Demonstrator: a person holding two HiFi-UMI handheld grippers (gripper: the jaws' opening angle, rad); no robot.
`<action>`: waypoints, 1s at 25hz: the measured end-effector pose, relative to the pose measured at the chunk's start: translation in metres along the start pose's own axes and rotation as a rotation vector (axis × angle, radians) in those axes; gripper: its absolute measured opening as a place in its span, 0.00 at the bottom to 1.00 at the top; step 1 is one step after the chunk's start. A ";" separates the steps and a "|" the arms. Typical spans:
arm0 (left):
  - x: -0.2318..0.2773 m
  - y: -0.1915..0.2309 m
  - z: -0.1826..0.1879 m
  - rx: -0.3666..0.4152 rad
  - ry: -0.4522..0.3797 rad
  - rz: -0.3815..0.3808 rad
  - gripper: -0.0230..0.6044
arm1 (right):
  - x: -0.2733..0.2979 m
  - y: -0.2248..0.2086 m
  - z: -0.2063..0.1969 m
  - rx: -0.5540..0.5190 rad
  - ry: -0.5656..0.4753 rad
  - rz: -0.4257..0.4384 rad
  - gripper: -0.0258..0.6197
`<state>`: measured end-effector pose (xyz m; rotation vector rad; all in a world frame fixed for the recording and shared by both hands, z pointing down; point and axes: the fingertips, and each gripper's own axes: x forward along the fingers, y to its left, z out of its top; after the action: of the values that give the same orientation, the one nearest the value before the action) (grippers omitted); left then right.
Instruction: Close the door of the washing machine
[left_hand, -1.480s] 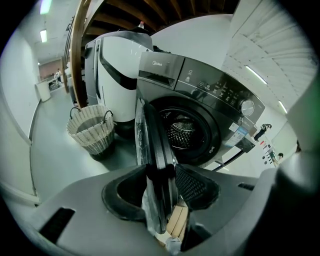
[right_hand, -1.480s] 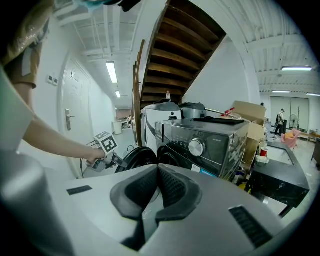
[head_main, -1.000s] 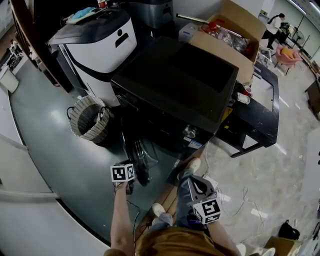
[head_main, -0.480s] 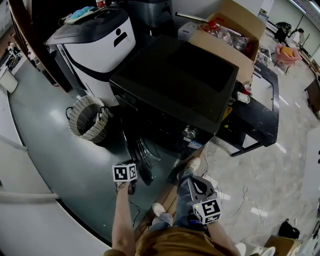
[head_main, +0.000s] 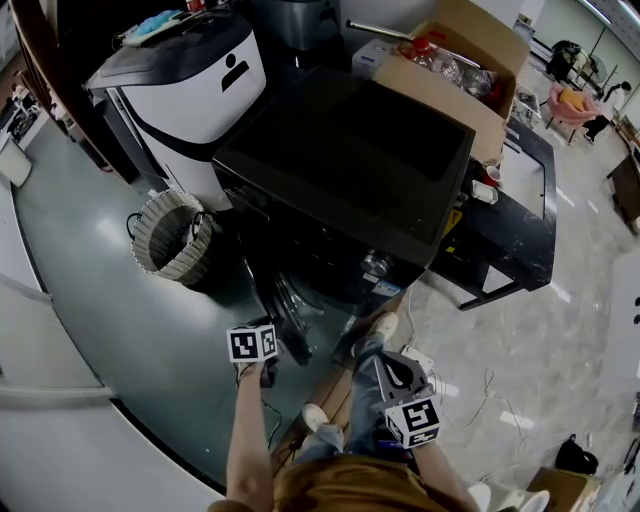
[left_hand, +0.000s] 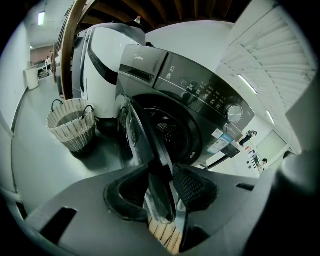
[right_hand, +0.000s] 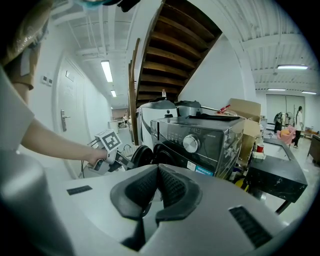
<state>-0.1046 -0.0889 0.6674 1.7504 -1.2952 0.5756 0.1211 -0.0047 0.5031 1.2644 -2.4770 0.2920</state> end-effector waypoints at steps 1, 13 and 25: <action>0.002 -0.002 0.001 -0.006 -0.003 -0.007 0.30 | 0.000 0.000 0.000 0.001 -0.001 0.000 0.06; 0.023 -0.033 0.015 -0.023 0.003 -0.068 0.31 | -0.002 -0.017 -0.005 0.023 0.008 -0.028 0.06; 0.040 -0.053 0.027 -0.031 0.011 -0.082 0.31 | -0.007 -0.044 -0.010 0.050 0.015 -0.084 0.06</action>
<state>-0.0450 -0.1280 0.6646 1.7638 -1.2121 0.5153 0.1628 -0.0221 0.5105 1.3778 -2.4106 0.3427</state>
